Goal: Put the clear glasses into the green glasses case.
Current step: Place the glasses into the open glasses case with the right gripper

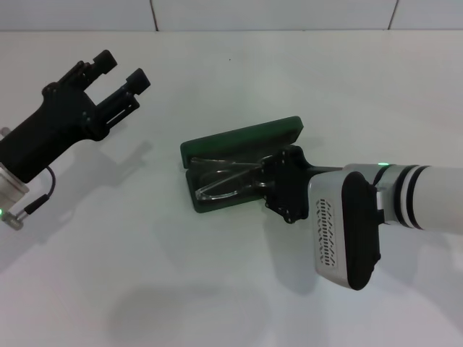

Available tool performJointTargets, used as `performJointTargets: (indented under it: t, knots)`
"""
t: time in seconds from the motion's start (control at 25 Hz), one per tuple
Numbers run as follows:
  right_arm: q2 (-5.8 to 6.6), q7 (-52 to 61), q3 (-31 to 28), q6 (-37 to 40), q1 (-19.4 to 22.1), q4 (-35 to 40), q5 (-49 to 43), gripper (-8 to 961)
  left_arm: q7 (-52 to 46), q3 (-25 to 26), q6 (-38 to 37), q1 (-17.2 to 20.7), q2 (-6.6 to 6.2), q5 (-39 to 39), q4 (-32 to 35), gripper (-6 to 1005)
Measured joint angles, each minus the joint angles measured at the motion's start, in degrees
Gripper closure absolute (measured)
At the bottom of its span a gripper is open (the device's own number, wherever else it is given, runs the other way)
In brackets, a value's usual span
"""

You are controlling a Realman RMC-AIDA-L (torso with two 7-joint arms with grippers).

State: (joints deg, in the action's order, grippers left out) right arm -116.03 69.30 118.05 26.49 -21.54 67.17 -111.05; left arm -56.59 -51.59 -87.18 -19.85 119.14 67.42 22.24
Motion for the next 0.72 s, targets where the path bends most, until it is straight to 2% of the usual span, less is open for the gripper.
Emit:
performJointTargets:
  t: [0.44,0.72]
  knots:
    - [0.04,0.0,-0.5,-2.3,1.9,1.6,-0.2,651,0.1,0.0,-0.1,-0.1,0.19,1.1,-0.2,239]
    - [0.11,0.9,-3.6,1.8,2.3,2.9,-0.2,625,-0.3,0.0,-0.2,0.0,0.22,1.4,-0.2,239]
